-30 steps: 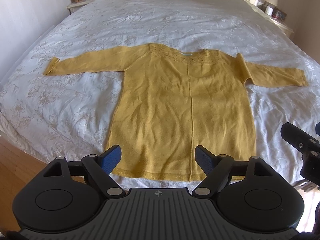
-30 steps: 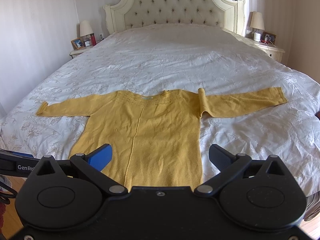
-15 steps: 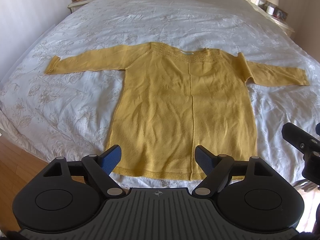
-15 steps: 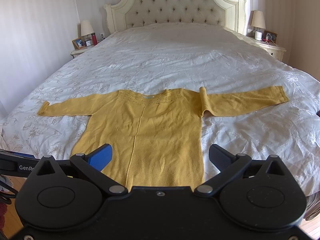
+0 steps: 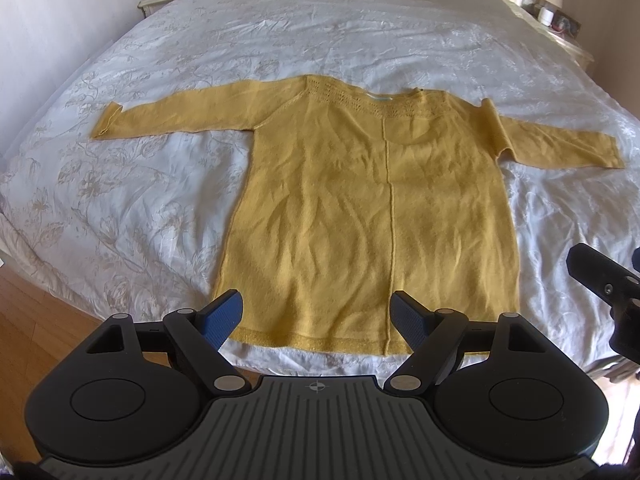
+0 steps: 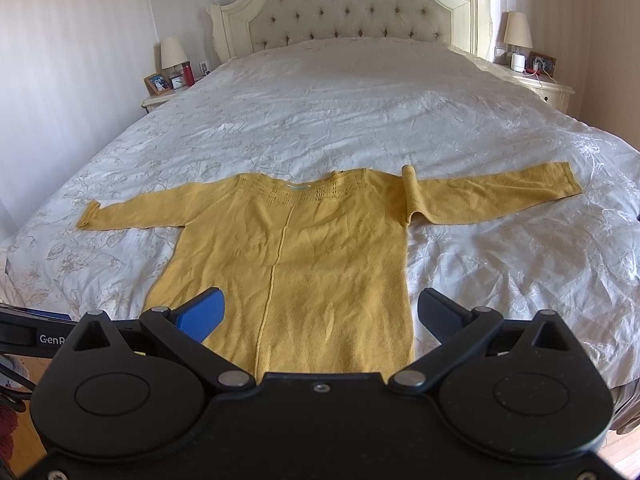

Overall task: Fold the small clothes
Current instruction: 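Move both tools over the yellow sweater toward its sleeves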

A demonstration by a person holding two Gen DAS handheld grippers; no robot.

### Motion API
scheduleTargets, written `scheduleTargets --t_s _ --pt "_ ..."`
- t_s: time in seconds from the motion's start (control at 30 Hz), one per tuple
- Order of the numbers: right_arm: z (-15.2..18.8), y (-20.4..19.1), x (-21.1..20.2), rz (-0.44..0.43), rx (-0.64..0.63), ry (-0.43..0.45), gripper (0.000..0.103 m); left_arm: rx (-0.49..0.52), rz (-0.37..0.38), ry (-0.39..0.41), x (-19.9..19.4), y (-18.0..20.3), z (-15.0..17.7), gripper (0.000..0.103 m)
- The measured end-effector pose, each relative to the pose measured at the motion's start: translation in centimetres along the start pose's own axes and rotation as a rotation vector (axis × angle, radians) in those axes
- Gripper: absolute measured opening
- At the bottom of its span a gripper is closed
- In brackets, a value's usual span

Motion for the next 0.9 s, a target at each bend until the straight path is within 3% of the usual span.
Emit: scheduleTargets --t_s 0.5,0.9 --pt "-0.4 1.2 4.8 -0.017 0.103 -0.116 0.102 -0.01 -0.009 -0.104 4.2 -1.1 -2.2 0.08" --pt "-3.8 3.4 10.8 0.044 0.204 -0.186 0.102 0.003 0.006 -0.13 10.1 -2.8 -8.1 0.079"
Point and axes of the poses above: each gripper's, at about its wrist camera, not at the fingertips, and x roughly the way its jaws point, y to its right, z to its underside, the point moved 3 cm from there along x, roughly the way its jaws point, and after that the axes turned 8 degrees about -z, right-handed, at the moved point
